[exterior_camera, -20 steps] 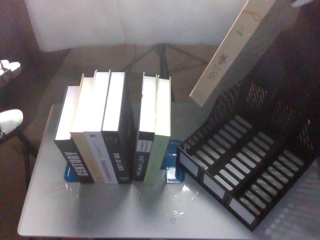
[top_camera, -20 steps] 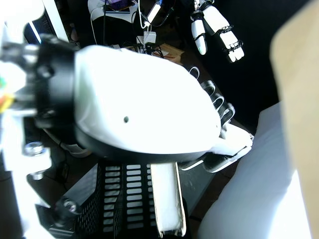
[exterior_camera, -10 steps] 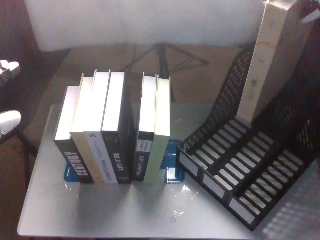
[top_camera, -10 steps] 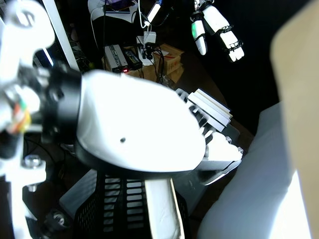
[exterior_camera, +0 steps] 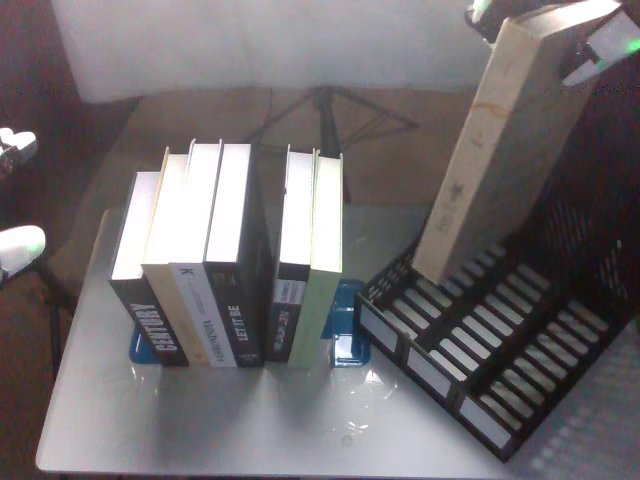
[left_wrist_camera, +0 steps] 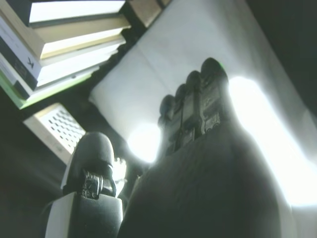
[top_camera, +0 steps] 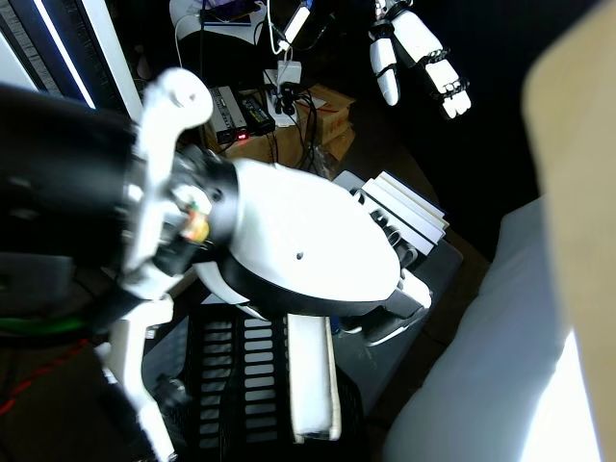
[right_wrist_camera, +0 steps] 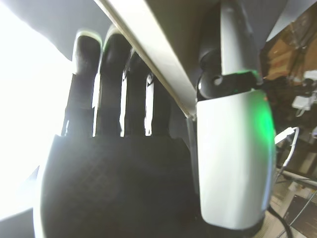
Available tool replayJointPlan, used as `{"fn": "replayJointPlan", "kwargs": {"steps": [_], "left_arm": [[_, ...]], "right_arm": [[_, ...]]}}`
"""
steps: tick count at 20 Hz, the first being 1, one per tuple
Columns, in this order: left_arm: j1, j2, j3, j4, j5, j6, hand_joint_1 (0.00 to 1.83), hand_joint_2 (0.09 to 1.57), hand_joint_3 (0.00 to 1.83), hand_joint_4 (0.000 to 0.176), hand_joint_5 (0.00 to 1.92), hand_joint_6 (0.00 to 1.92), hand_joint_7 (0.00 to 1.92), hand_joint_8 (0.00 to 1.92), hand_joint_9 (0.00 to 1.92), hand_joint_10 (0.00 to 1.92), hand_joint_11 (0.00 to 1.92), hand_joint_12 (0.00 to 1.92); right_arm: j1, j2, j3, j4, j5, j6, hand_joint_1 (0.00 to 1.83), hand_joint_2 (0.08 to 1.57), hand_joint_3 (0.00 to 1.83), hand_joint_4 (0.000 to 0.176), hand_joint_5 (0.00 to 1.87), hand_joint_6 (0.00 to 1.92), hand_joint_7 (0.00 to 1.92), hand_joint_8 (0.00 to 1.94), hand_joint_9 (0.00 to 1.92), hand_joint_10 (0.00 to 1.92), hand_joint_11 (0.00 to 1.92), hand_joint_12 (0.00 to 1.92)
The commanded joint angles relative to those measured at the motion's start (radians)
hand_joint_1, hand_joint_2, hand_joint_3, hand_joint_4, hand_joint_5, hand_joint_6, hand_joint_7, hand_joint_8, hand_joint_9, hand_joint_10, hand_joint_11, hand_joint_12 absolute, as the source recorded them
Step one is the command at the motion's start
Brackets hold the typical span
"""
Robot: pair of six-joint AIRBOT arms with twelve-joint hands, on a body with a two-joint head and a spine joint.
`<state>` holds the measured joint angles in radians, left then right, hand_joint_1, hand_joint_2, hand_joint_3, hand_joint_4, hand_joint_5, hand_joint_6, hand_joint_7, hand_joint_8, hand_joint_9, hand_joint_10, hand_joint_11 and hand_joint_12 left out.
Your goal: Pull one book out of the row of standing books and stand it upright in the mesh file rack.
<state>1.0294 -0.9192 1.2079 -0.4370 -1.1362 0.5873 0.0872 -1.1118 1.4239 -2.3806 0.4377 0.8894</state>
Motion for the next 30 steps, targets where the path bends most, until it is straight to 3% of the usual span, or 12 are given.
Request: {"fn": "replayJointPlan", "kwargs": {"steps": [1,4,6,8,10,13,17,20,21,23,25,30], "left_arm": [[0.001,0.005,0.002,-0.024,-0.121,-0.004,0.22,1.39,0.0,0.018,0.04,0.0,0.0,0.0,0.0,0.0,0.0,0.0],[0.003,0.003,0.003,-0.027,-0.122,-0.004,0.17,1.36,0.0,0.037,0.04,0.0,0.0,0.0,0.0,0.0,0.0,0.0],[0.004,0.0,0.005,-0.027,-0.122,-0.006,0.15,1.36,0.0,0.045,0.03,0.0,0.0,0.0,0.0,0.0,0.0,0.0],[0.006,-0.003,0.006,-0.029,-0.122,-0.008,0.14,1.36,0.0,0.06,0.03,0.0,0.0,0.0,0.0,0.0,0.0,0.0],[0.009,-0.004,0.007,-0.031,-0.124,-0.009,0.14,1.35,0.0,0.078,0.03,0.0,0.0,0.0,0.0,0.0,0.0,0.0],[0.012,-0.006,0.008,-0.032,-0.125,-0.012,0.13,1.34,0.0,0.077,0.03,0.0,0.0,0.0,0.0,0.0,0.0,0.0],[0.013,-0.008,0.009,-0.033,-0.125,-0.012,0.14,1.32,0.0,0.092,0.03,0.0,0.0,0.0,0.0,0.0,0.0,0.0],[0.014,-0.008,0.009,-0.036,-0.129,-0.013,0.14,1.31,0.0,0.088,0.03,0.0,0.0,0.0,0.0,0.0,0.0,0.0],[0.015,-0.009,0.009,-0.036,-0.129,-0.013,0.14,1.31,0.0,0.105,0.03,0.0,0.0,0.0,0.0,0.0,0.0,0.0],[0.015,-0.01,0.01,-0.036,-0.13,-0.014,0.12,1.31,0.0,0.107,0.03,0.0,0.0,0.0,0.0,0.0,0.0,0.0],[0.015,-0.012,0.011,-0.036,-0.13,-0.016,0.12,1.31,0.0,0.107,0.03,0.0,0.0,0.0,0.0,0.0,0.0,0.0],[0.019,-0.012,0.01,-0.037,-0.132,-0.016,0.12,1.31,0.0,0.126,0.0,0.0,0.0,0.0,0.0,0.0,0.0,0.0]], "right_arm": [[0.006,0.005,0.007,0.009,-0.094,-0.009,1.16,1.29,0.0,0.0,0.8,1.38,0.52,1.58,0.32,1.45,0.0,1.92],[-0.009,-0.005,0.02,-0.011,-0.11,-0.005,1.13,1.29,0.0,0.0,0.72,1.48,0.64,1.45,0.48,1.35,0.12,1.83],[-0.018,-0.014,0.031,-0.028,-0.12,0.003,1.31,1.27,0.0,0.0,0.66,1.49,0.73,1.36,0.58,1.63,0.27,1.77],[-0.028,-0.025,0.044,-0.052,-0.142,0.005,1.14,1.28,0.0,0.0,0.65,1.52,0.73,1.39,0.63,1.27,0.35,1.72],[-0.032,-0.033,0.057,-0.08,-0.152,0.031,1.32,1.25,0.0,0.0,0.67,1.5,0.76,1.27,0.66,1.54,0.35,1.68],[-0.036,-0.042,0.064,-0.145,-0.162,0.074,1.45,1.21,0.0,0.0,0.69,1.42,0.81,1.18,0.76,1.38,0.5,1.77],[-0.051,-0.059,0.079,-0.169,-0.175,0.08,1.36,1.2,0.0,0.0,0.73,1.34,0.83,1.2,0.77,1.45,0.52,1.63],[-0.063,-0.075,0.091,-0.194,-0.182,0.088,1.34,1.22,0.0,0.0,0.77,1.3,0.79,1.27,0.69,1.54,0.43,1.7],[-0.066,-0.08,0.099,-0.194,-0.184,0.093,1.35,1.21,0.0,0.0,0.79,1.22,0.82,1.25,0.72,1.52,0.48,1.73],[-0.072,-0.084,0.104,-0.194,-0.192,0.096,1.34,1.21,0.0,0.0,0.8,1.24,0.81,1.26,0.68,1.54,0.43,1.74],[-0.082,-0.095,0.113,-0.199,-0.196,0.096,1.17,1.23,0.0,0.003,0.79,1.27,0.77,1.38,0.67,1.3,0.45,1.73],[-0.1,-0.116,0.136,-0.2,-0.213,0.102,1.34,1.22,0.0,0.0,0.76,1.25,0.79,1.31,0.7,1.55,0.46,1.74]]}}
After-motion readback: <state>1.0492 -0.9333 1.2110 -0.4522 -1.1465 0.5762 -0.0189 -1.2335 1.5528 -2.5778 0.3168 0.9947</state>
